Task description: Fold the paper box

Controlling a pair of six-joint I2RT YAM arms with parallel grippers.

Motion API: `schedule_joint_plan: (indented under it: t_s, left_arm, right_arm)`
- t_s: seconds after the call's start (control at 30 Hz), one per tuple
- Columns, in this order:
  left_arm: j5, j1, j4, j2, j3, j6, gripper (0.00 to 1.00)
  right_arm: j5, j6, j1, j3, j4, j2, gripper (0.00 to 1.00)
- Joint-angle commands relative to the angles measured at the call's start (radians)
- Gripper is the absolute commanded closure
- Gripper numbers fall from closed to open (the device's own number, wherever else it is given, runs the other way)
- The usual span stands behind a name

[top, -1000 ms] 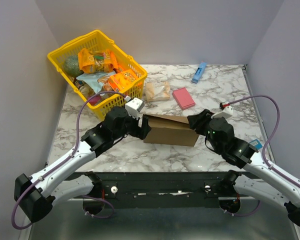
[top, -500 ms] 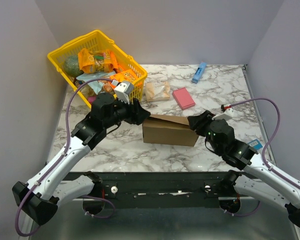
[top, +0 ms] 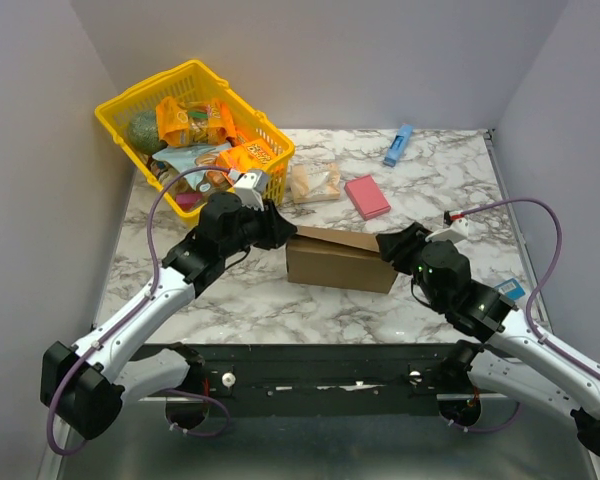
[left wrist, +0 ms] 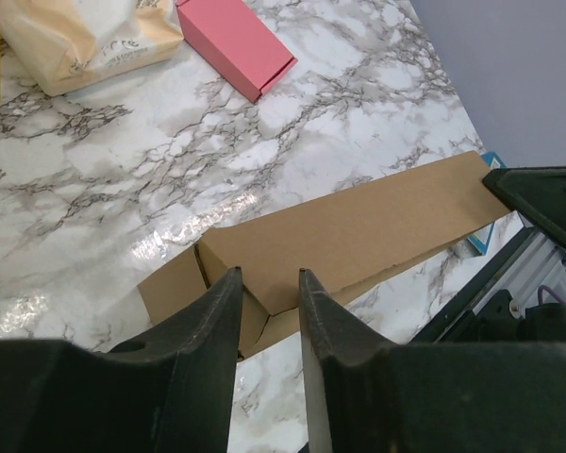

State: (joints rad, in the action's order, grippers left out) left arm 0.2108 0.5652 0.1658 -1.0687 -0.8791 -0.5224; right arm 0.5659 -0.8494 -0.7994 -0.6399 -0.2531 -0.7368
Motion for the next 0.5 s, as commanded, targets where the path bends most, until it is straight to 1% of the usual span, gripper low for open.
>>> schedule_joint_plan:
  t_s: [0.0, 0.07, 0.17, 0.37, 0.47]
  left_arm:
    - [-0.019, -0.005, 0.021, 0.029, 0.092, 0.007, 0.67]
    - [-0.022, -0.005, 0.029, 0.045, 0.138, 0.007, 0.71]
    - [-0.039, -0.005, 0.041, 0.068, 0.186, 0.004, 0.74]
    - [-0.054, -0.004, 0.064, 0.095, 0.259, 0.018, 0.76]
    - [-0.077, -0.002, 0.080, 0.095, 0.282, 0.045, 0.76]
  right_arm:
    - [0.031, -0.002, -0.003, 0.065, -0.222, -0.021, 0.40]
    - [0.035, 0.000, -0.003, 0.063, -0.224, -0.022, 0.40]
    - [0.038, 0.000, -0.003, 0.060, -0.232, -0.023, 0.40]
    - [0.040, 0.003, -0.003, 0.057, -0.238, -0.018, 0.39]
    - [0.034, 0.026, -0.003, 0.049, -0.239, -0.015, 0.36]
